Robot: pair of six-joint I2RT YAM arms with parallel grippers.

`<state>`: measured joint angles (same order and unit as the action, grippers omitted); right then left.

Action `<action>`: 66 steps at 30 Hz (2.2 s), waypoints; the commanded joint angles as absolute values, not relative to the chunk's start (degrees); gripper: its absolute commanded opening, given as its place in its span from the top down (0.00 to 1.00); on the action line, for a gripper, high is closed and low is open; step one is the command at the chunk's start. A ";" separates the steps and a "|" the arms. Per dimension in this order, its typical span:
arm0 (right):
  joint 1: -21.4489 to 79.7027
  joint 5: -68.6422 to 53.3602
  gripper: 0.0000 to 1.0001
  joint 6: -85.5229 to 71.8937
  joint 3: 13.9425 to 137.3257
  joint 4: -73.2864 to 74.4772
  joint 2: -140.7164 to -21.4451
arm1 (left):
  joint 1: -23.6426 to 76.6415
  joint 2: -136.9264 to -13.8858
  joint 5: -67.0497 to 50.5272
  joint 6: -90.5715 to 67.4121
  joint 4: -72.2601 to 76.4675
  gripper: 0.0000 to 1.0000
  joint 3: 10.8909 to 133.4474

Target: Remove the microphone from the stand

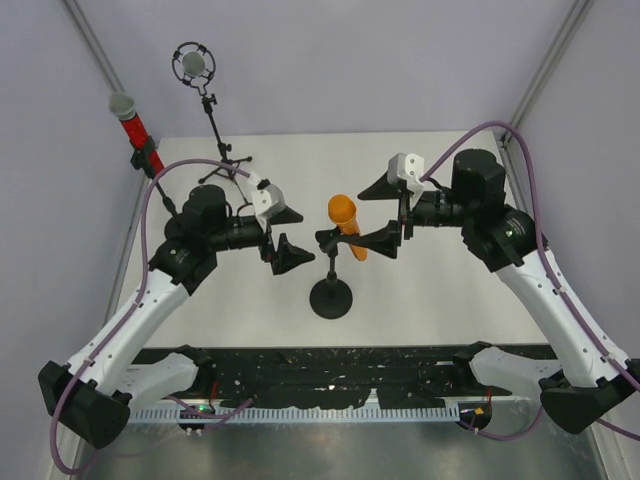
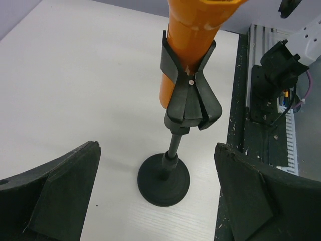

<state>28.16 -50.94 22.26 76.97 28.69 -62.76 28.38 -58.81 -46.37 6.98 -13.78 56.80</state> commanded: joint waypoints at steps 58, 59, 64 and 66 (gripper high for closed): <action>29.62 -53.79 0.44 7.30 69.26 7.74 -66.18 | 34.01 -63.28 -46.49 1.49 -6.15 0.64 61.09; 29.53 -53.62 0.46 7.29 69.17 7.65 -66.09 | 34.01 -63.19 -46.58 1.67 -6.24 0.63 60.91; 29.71 -53.26 0.53 6.68 68.56 6.59 -66.01 | 33.66 -62.58 -48.34 1.58 -5.89 0.64 60.56; 29.71 -53.26 0.55 6.50 68.47 6.33 -66.01 | 33.49 -62.32 -49.39 1.41 -5.71 0.65 60.47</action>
